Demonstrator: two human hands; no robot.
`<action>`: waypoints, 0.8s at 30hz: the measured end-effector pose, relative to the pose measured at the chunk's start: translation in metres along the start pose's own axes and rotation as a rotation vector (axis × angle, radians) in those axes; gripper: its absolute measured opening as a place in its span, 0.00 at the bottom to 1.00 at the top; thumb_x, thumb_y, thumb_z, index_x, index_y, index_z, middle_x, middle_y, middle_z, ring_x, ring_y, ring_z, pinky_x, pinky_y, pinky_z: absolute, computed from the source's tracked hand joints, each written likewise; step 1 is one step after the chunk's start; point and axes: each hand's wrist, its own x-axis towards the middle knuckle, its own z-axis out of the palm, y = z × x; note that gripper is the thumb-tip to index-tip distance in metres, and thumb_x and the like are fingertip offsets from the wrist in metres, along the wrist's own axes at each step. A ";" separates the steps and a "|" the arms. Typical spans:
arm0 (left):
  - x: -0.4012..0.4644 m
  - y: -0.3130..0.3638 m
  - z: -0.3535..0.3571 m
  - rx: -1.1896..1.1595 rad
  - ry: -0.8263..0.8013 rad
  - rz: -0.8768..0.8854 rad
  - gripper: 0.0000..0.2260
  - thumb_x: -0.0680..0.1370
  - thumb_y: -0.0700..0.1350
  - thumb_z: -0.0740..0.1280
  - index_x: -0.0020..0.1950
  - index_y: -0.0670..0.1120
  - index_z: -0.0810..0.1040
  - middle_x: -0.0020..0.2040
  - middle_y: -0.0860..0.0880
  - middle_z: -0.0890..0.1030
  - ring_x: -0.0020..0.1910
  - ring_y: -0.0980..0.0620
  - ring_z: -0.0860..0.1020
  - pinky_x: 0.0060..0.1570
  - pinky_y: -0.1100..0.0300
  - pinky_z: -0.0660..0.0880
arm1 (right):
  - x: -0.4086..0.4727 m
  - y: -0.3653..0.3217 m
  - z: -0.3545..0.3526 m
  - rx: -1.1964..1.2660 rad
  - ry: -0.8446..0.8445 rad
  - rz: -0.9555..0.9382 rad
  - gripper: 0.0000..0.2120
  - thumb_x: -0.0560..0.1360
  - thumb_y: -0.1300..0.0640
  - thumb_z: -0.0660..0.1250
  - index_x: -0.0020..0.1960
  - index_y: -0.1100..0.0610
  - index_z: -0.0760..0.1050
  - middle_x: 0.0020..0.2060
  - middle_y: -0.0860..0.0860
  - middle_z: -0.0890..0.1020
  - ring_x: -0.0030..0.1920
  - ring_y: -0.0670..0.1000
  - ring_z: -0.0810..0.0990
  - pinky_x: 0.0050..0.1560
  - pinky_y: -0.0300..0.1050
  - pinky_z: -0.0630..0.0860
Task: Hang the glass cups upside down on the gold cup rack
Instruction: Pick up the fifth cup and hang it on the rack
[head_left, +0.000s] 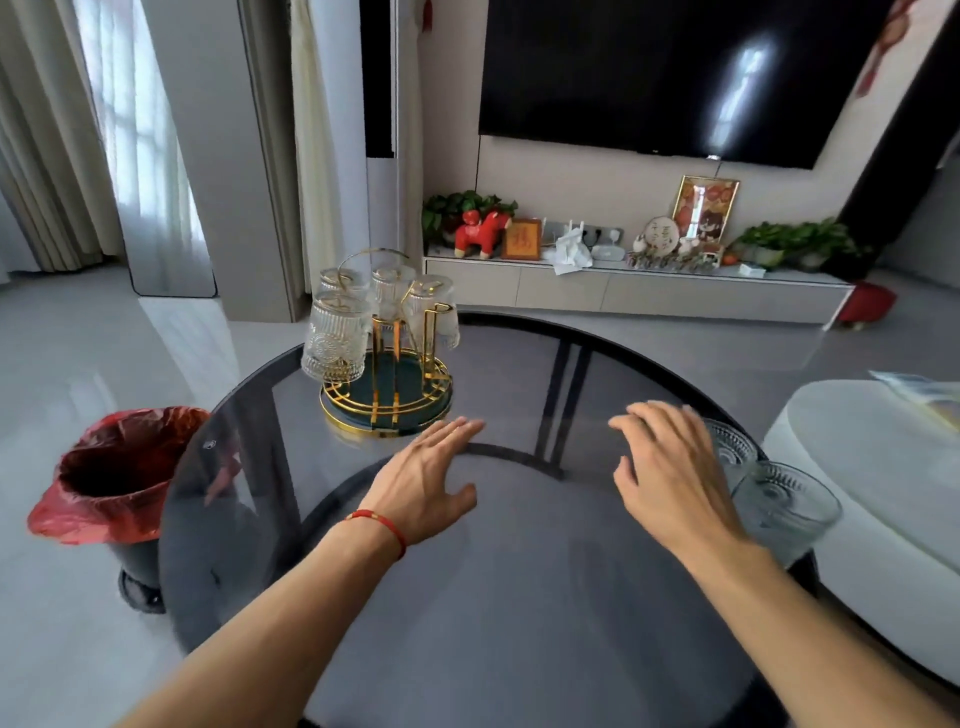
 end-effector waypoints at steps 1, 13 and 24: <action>-0.001 0.007 0.002 -0.006 -0.008 0.018 0.36 0.75 0.50 0.70 0.81 0.56 0.59 0.81 0.49 0.64 0.80 0.48 0.59 0.77 0.49 0.63 | -0.008 0.008 -0.003 -0.037 -0.008 0.050 0.23 0.68 0.64 0.77 0.62 0.61 0.81 0.64 0.62 0.81 0.67 0.65 0.77 0.72 0.67 0.68; -0.011 0.049 0.012 -0.038 -0.034 0.066 0.33 0.77 0.48 0.71 0.80 0.54 0.62 0.77 0.48 0.71 0.75 0.46 0.68 0.71 0.50 0.68 | -0.019 0.030 -0.011 -0.224 -0.215 0.235 0.29 0.77 0.60 0.70 0.76 0.53 0.64 0.60 0.53 0.83 0.65 0.58 0.77 0.76 0.67 0.59; -0.005 0.054 0.024 -0.109 -0.163 0.013 0.38 0.74 0.54 0.73 0.80 0.53 0.60 0.76 0.48 0.71 0.75 0.45 0.69 0.70 0.51 0.69 | -0.020 -0.006 -0.022 0.344 -0.079 0.068 0.19 0.75 0.64 0.75 0.65 0.60 0.78 0.45 0.53 0.87 0.52 0.58 0.84 0.62 0.52 0.71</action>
